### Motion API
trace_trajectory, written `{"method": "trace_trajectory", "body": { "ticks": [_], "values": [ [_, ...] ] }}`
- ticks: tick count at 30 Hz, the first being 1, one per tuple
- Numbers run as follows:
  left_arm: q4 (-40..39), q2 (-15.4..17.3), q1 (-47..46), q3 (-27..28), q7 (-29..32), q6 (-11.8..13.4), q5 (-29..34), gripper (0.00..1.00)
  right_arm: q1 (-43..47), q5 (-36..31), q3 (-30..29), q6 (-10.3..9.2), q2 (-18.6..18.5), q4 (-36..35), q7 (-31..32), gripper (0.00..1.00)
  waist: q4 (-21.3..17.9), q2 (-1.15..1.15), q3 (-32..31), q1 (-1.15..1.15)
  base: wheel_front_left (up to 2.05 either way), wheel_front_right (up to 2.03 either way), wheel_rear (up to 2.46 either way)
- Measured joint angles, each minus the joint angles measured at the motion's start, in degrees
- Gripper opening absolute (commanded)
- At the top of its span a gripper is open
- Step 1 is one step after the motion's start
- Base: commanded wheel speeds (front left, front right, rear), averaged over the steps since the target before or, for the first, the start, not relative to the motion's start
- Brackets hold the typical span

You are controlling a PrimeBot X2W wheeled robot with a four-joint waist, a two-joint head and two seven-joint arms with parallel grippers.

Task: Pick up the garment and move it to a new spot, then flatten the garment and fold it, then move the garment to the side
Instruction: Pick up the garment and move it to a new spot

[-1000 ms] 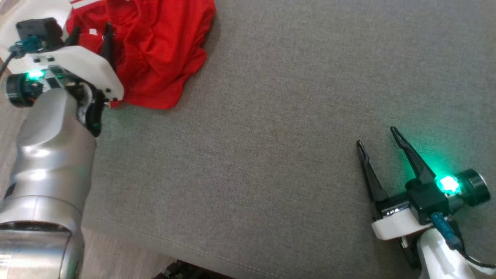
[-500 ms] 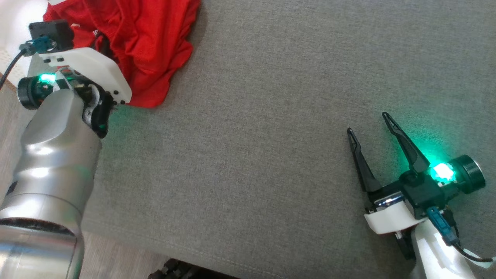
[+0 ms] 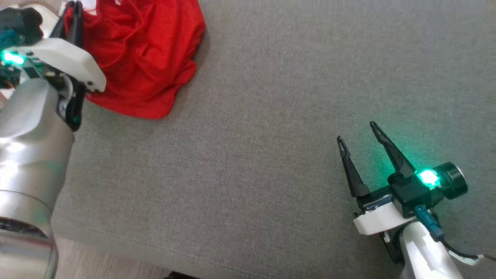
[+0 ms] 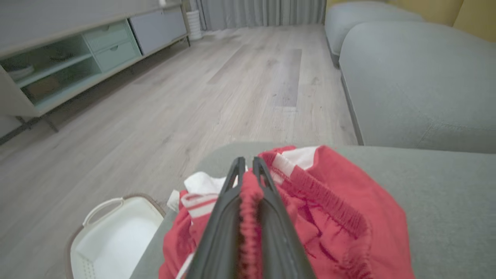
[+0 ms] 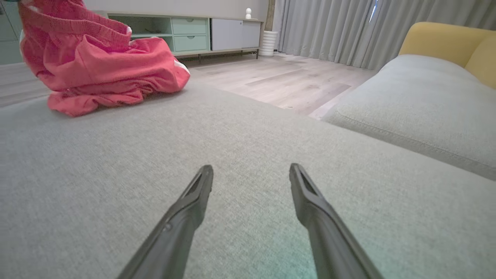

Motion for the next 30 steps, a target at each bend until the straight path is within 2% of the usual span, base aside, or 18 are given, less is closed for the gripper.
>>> {"method": "trace_trajectory", "body": {
  "ticks": [9, 17, 30],
  "values": [
    [-4.8, 3.2, -4.3, -7.8, -2.4, 0.0, -0.4, 0.0, 2.0, 4.0, 1.8, 0.0, 0.9, 0.9, 0.0, 1.0, -1.5, 0.0, -8.7, -0.01, 0.0, 0.0, 0.0],
    [-13.6, 4.3, -7.1, -13.9, -0.5, 0.0, -4.8, 0.0, 4.6, 10.0, 2.5, 0.0, 1.2, -0.4, 0.0, 1.0, -5.7, 0.0, -15.4, -0.02, 0.0, 0.0, 0.0],
    [-30.4, 4.2, -8.5, -22.8, 4.2, 0.0, -14.3, 0.0, 8.2, 13.3, 1.8, 0.0, 1.4, -2.0, 0.0, 1.0, -20.0, 0.0, -20.7, -0.01, 0.0, 0.0, 0.0]
  ]
}}
